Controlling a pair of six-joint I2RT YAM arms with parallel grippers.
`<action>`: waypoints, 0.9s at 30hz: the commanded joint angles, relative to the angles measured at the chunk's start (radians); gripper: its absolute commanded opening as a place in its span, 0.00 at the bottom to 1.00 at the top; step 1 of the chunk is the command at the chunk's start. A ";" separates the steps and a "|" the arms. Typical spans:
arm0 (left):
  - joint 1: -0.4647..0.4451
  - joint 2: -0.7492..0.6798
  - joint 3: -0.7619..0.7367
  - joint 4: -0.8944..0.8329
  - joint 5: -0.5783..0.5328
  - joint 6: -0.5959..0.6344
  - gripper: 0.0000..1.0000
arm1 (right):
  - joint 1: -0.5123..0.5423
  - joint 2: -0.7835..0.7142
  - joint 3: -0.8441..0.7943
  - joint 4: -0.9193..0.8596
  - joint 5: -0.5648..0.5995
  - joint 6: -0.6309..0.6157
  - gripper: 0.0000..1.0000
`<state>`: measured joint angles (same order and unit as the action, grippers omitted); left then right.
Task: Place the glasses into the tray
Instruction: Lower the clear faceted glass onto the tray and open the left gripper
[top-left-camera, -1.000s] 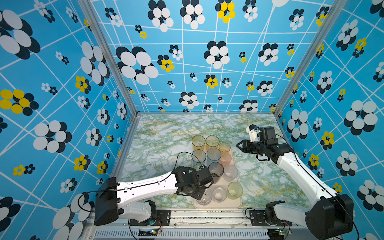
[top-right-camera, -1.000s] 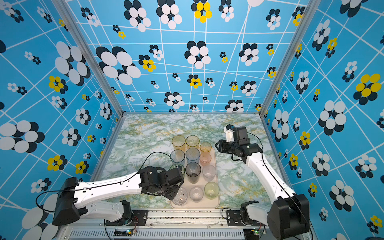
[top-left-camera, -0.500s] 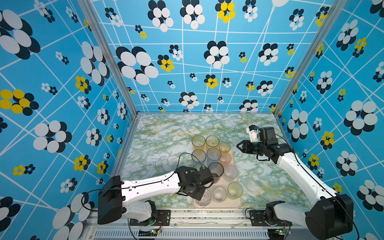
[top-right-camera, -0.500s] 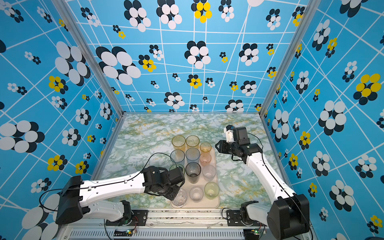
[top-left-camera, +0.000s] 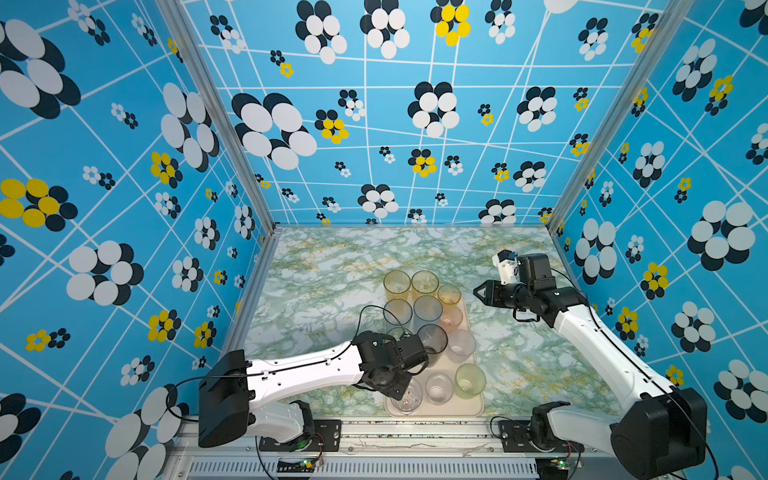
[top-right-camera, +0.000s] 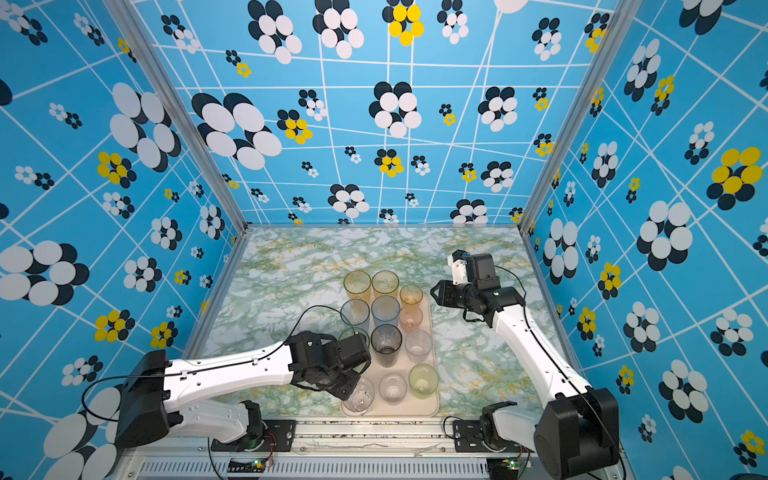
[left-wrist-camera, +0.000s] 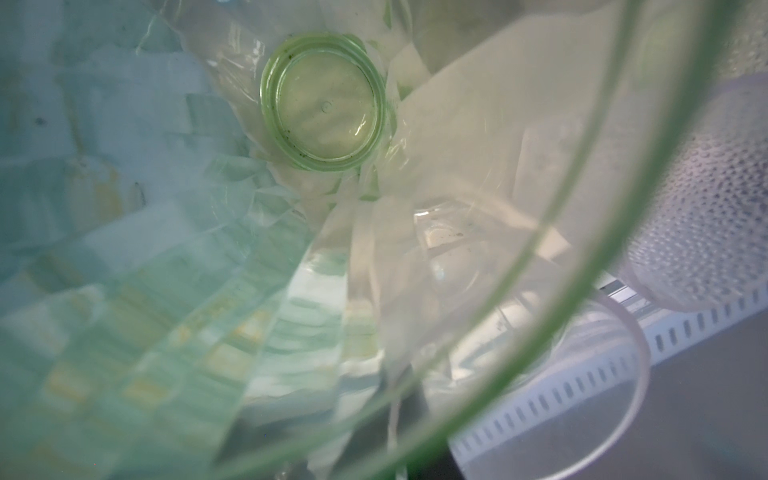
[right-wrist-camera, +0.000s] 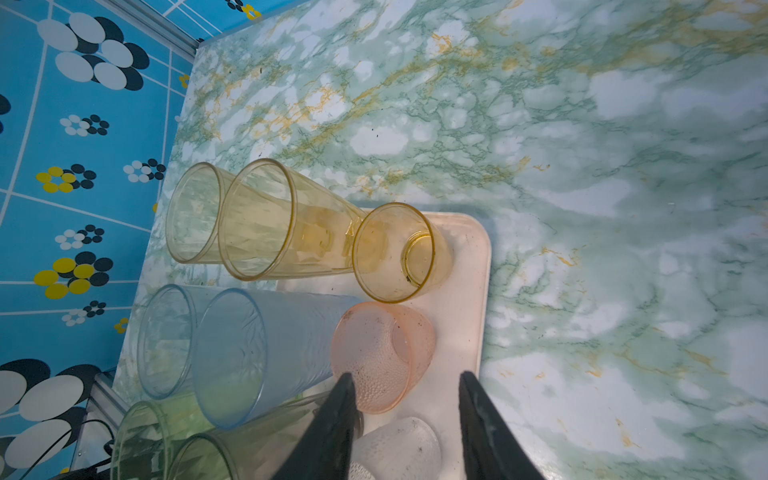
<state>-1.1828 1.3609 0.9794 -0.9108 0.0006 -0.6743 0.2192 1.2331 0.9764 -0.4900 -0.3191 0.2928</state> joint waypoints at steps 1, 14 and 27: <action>0.005 0.029 0.008 -0.011 0.027 0.024 0.07 | -0.002 -0.001 -0.012 -0.011 0.012 0.002 0.43; 0.005 0.014 0.012 -0.018 0.007 0.025 0.20 | -0.003 -0.003 -0.012 -0.012 0.014 0.000 0.43; 0.000 -0.037 0.007 -0.009 -0.027 0.024 0.21 | -0.003 -0.001 -0.012 -0.012 0.014 0.003 0.43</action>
<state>-1.1801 1.3510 0.9836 -0.9115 0.0040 -0.6605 0.2192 1.2331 0.9764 -0.4900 -0.3161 0.2928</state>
